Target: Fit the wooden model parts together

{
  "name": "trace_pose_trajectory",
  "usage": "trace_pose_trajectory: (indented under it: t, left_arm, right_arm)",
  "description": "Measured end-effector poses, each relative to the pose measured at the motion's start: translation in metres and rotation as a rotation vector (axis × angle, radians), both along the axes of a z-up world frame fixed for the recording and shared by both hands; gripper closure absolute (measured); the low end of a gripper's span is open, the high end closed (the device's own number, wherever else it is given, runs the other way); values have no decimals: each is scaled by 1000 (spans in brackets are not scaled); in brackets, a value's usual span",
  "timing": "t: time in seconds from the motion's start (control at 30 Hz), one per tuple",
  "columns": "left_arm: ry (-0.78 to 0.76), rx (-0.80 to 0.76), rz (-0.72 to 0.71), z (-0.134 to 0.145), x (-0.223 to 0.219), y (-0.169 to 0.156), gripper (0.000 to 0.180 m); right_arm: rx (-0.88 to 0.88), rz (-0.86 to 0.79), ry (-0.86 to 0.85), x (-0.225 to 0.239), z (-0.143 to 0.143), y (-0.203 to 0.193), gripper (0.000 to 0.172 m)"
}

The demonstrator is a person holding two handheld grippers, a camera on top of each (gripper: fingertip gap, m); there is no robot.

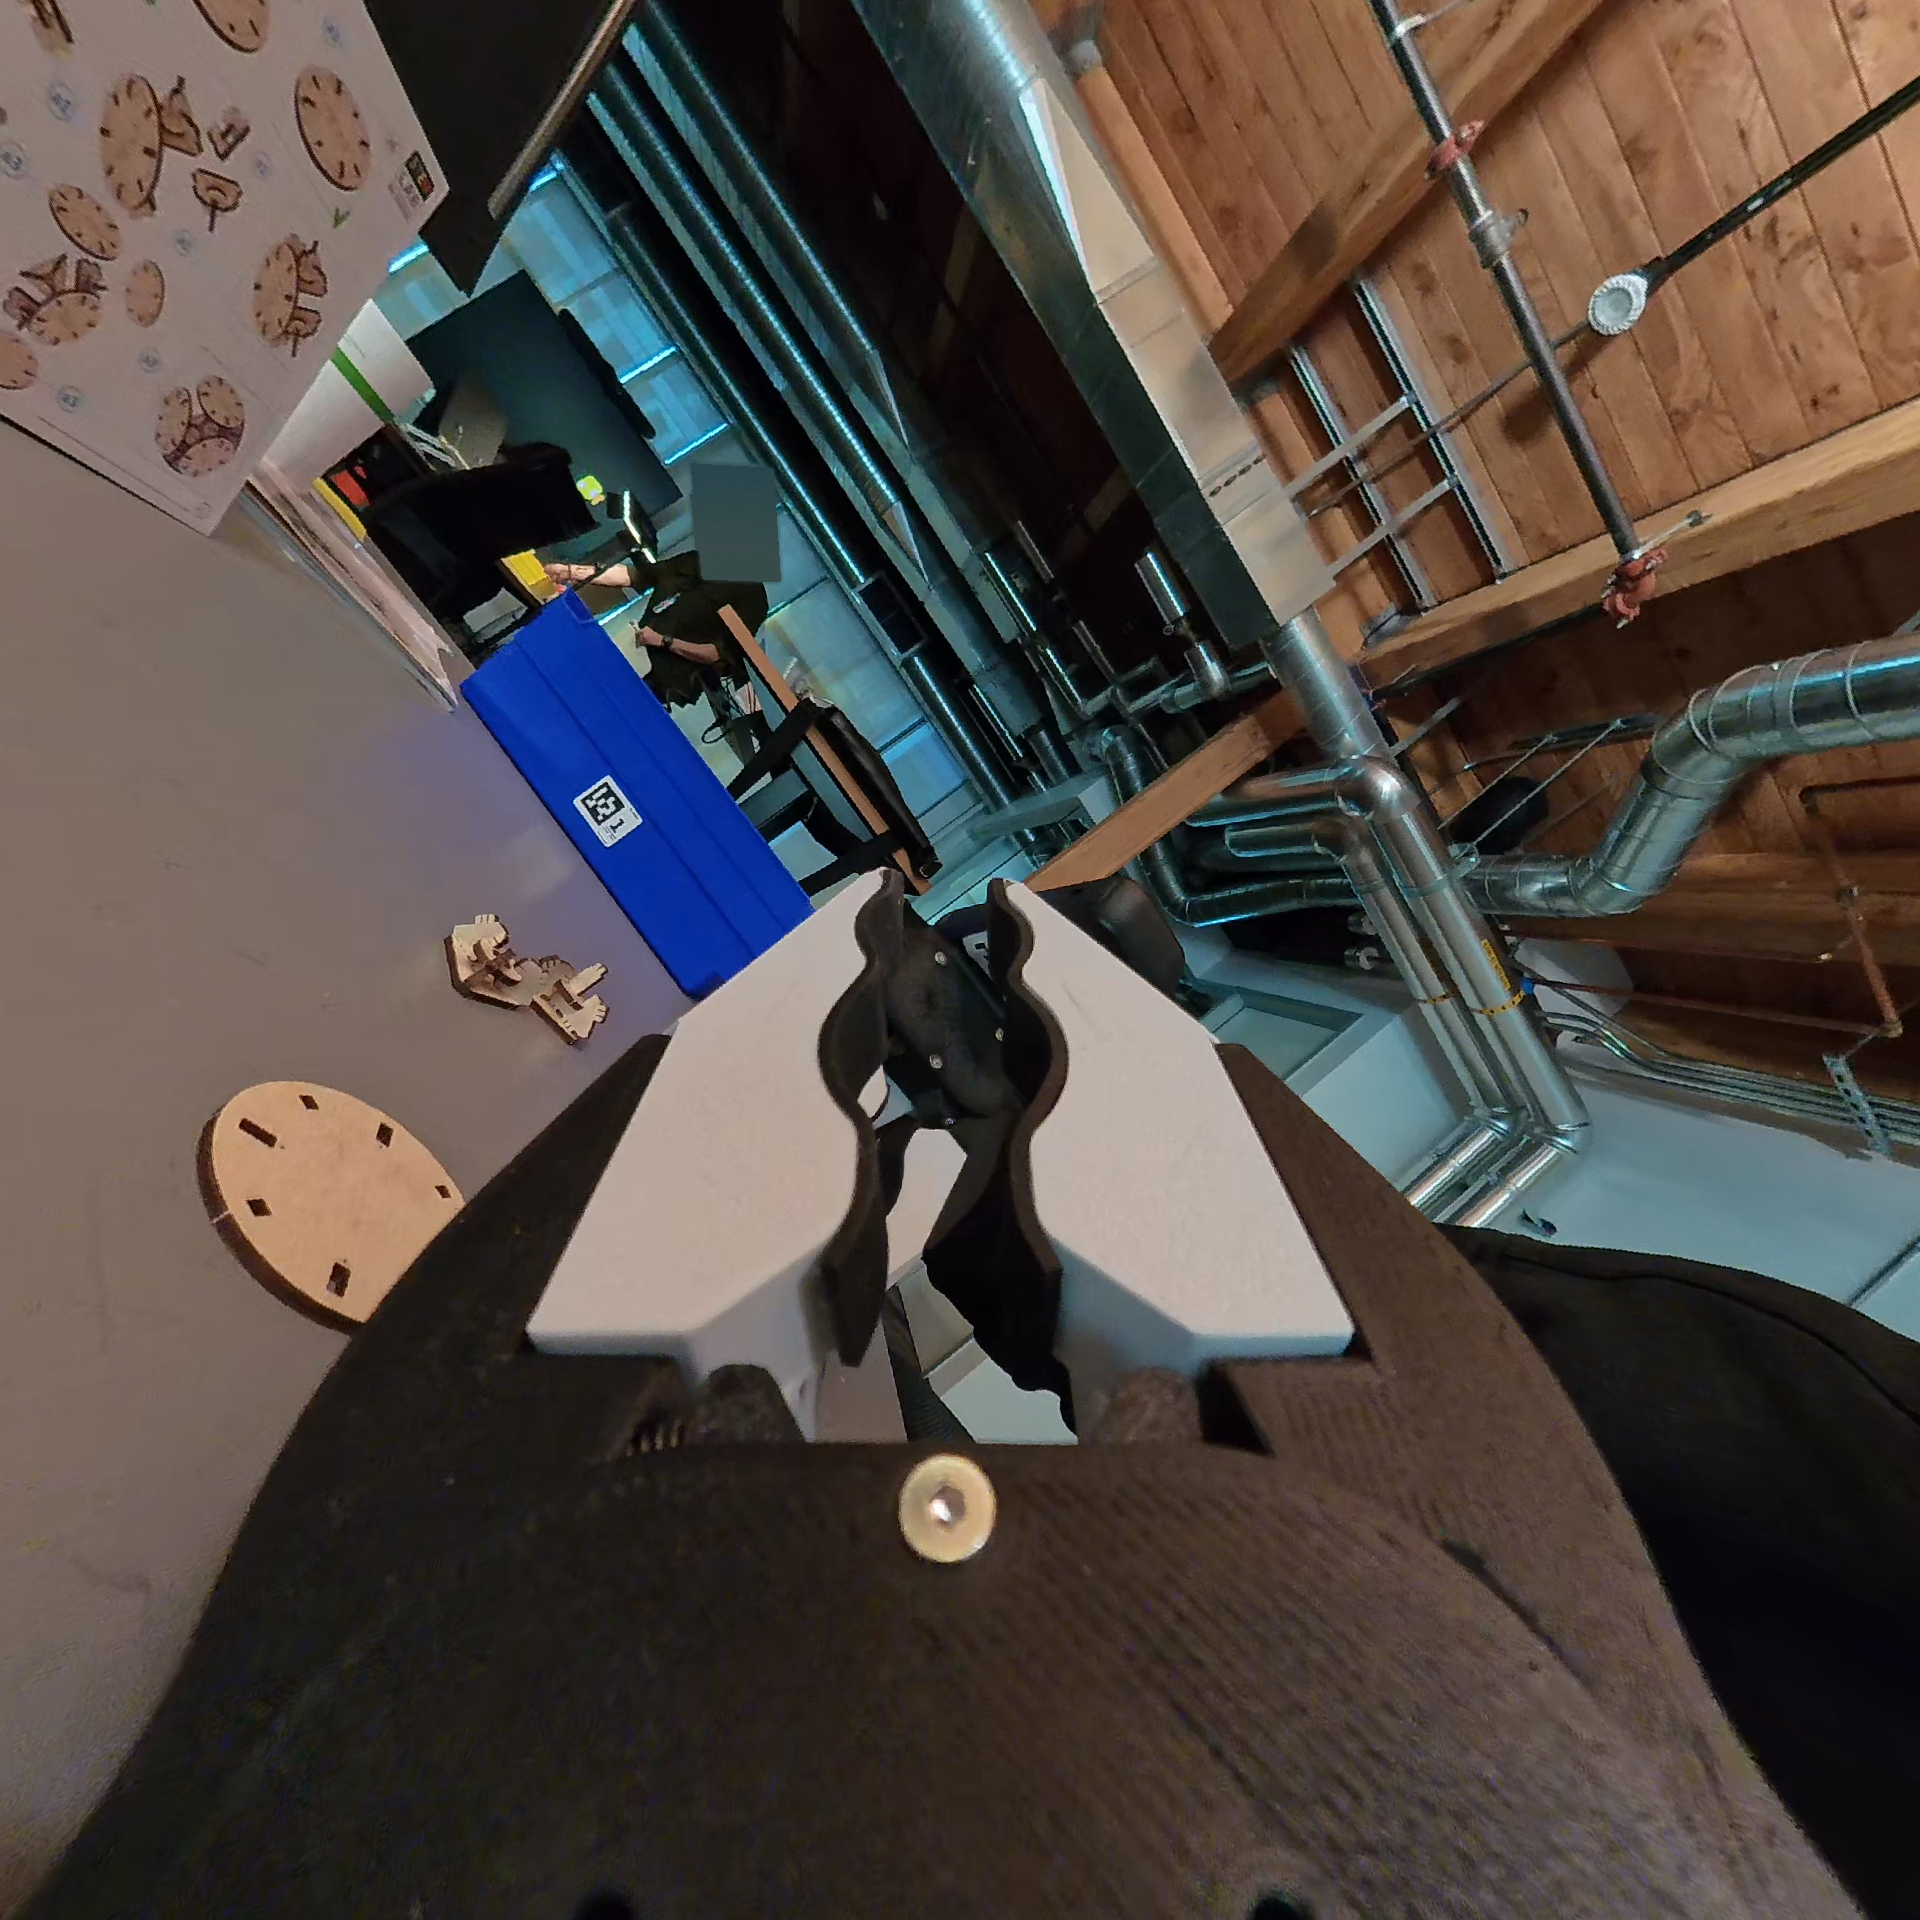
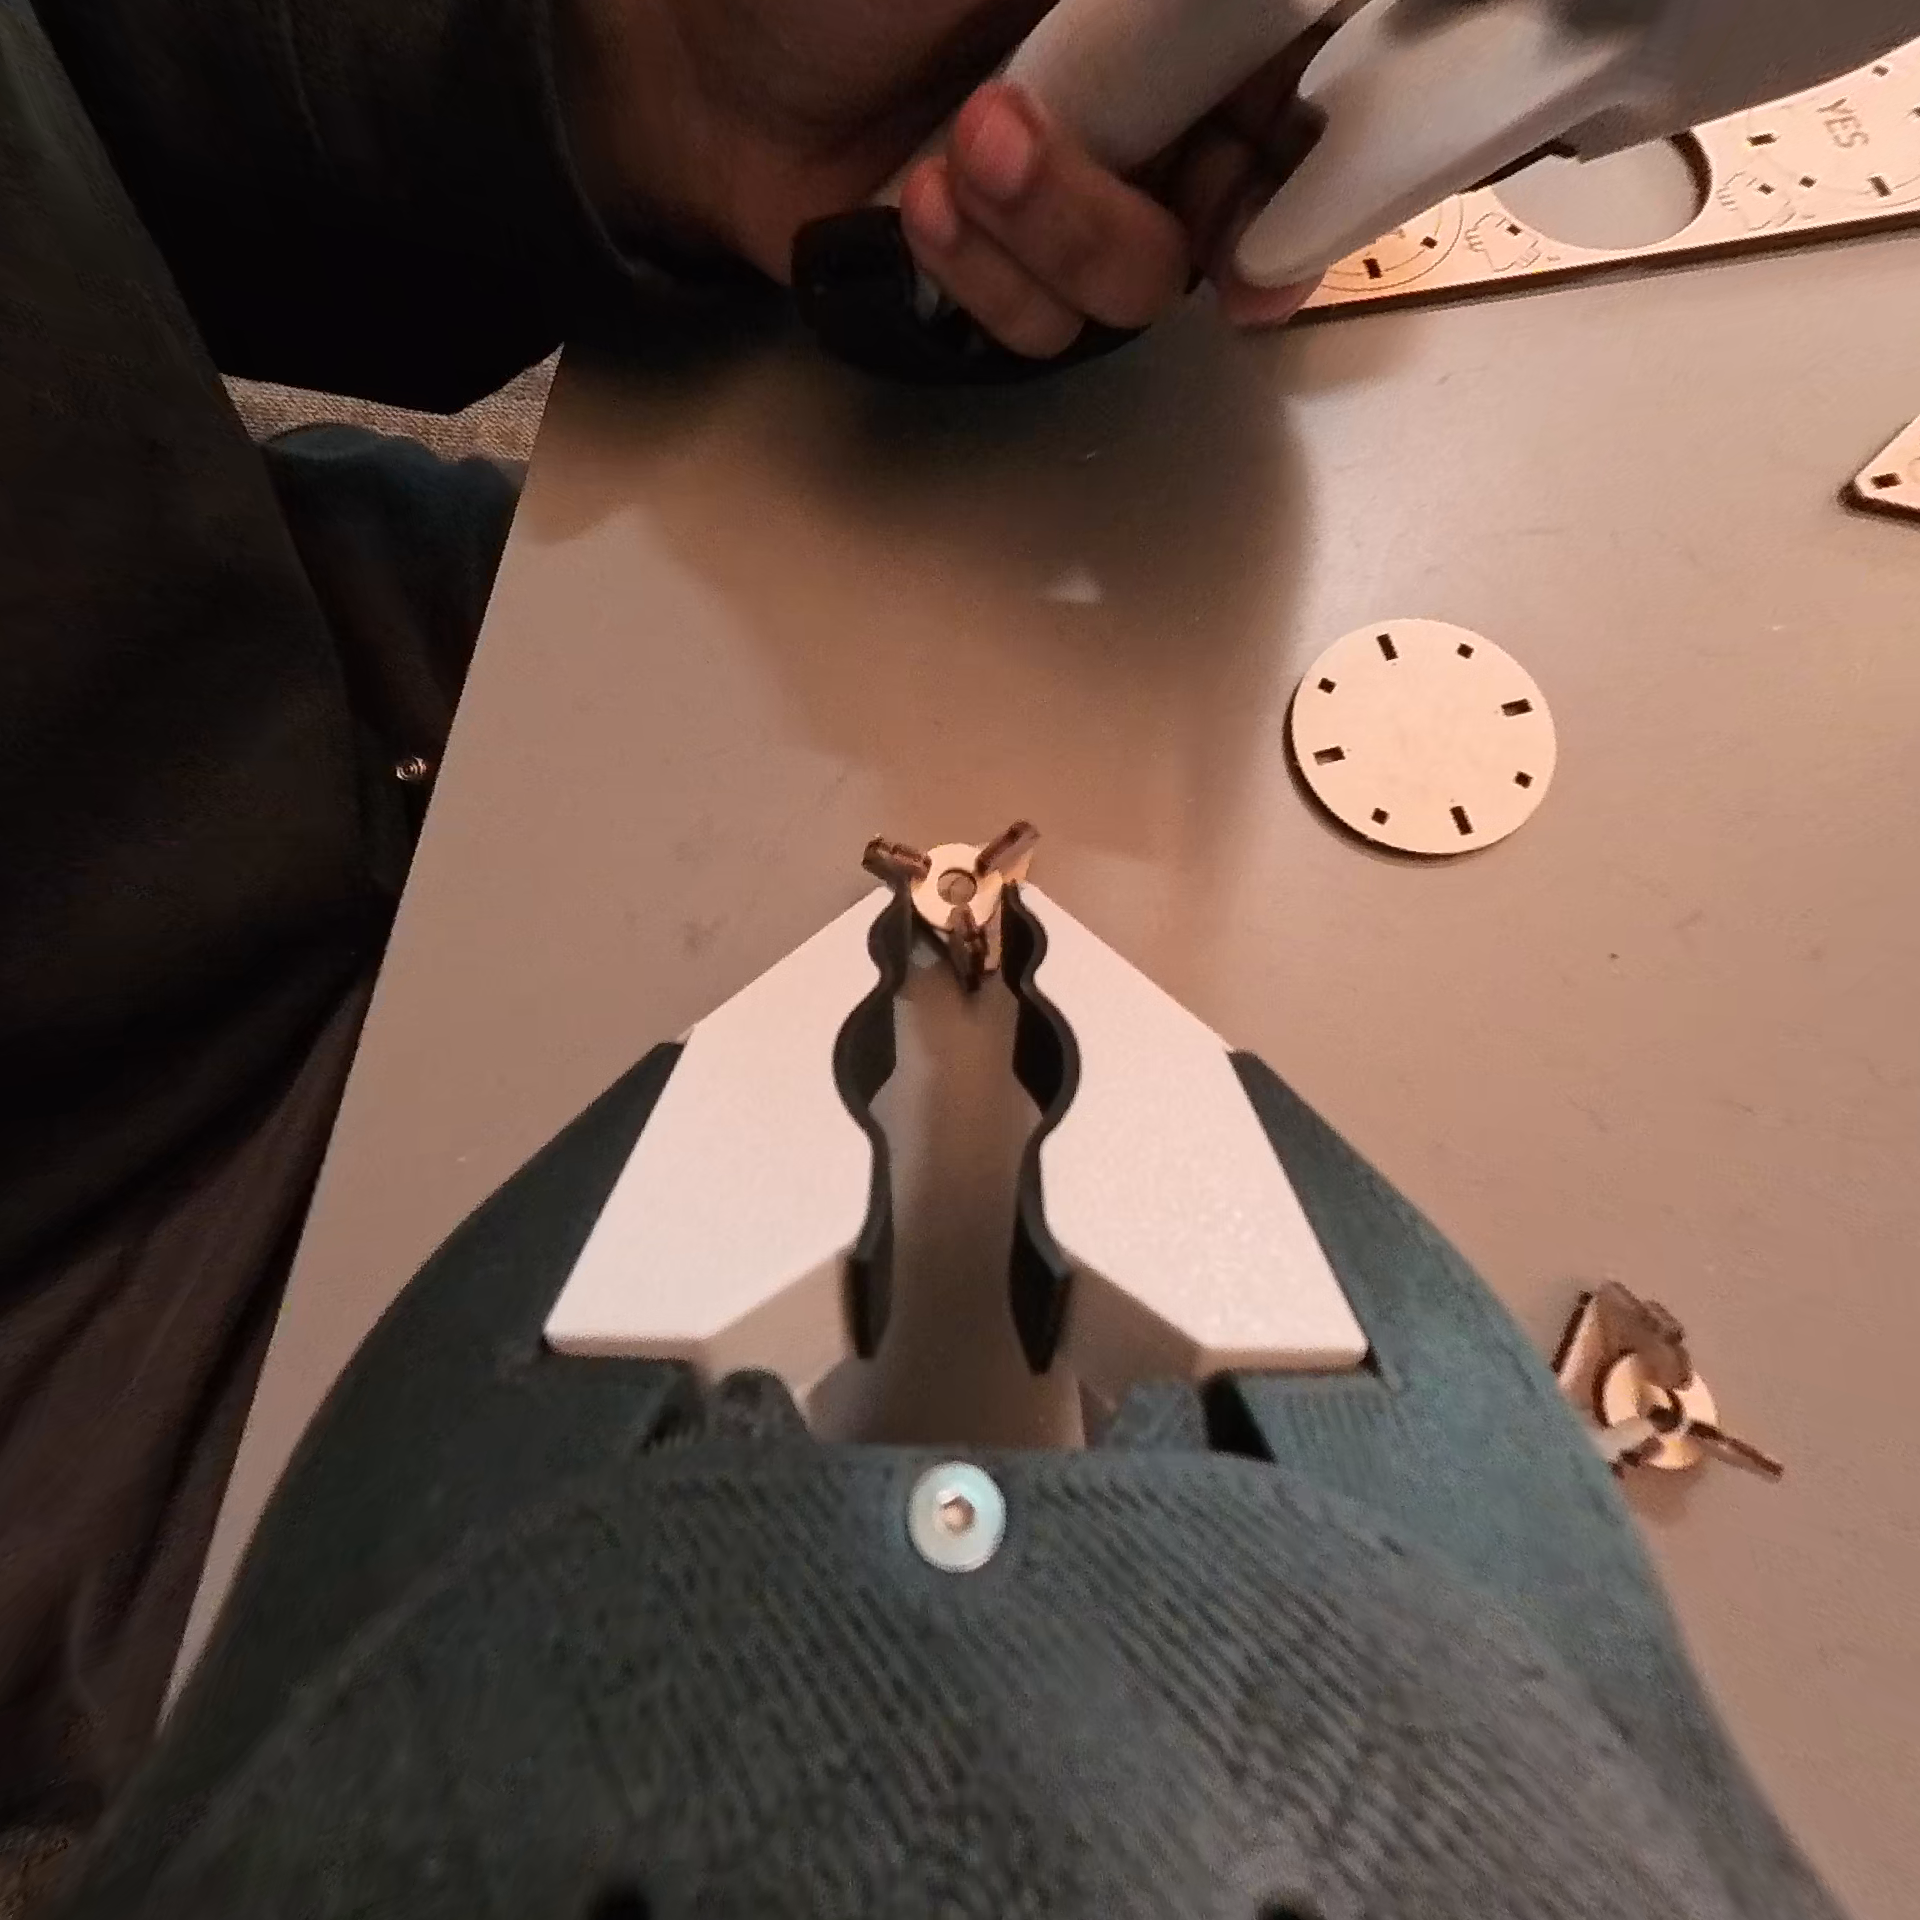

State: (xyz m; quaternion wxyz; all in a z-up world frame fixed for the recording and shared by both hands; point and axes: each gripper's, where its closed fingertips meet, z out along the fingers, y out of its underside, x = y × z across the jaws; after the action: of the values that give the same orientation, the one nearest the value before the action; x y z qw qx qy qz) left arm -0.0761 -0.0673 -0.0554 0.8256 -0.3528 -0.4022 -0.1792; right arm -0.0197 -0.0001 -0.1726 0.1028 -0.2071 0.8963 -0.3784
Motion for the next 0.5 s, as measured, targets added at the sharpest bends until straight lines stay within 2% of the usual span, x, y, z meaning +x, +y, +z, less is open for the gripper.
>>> trace_pose_trajectory:
  t: [0.5]
  left_arm:
    - [-3, 4, -2, 0, 0, 0, 166]
  right_arm:
    - [-2, -1, -6, -1, 2, -2, 156]
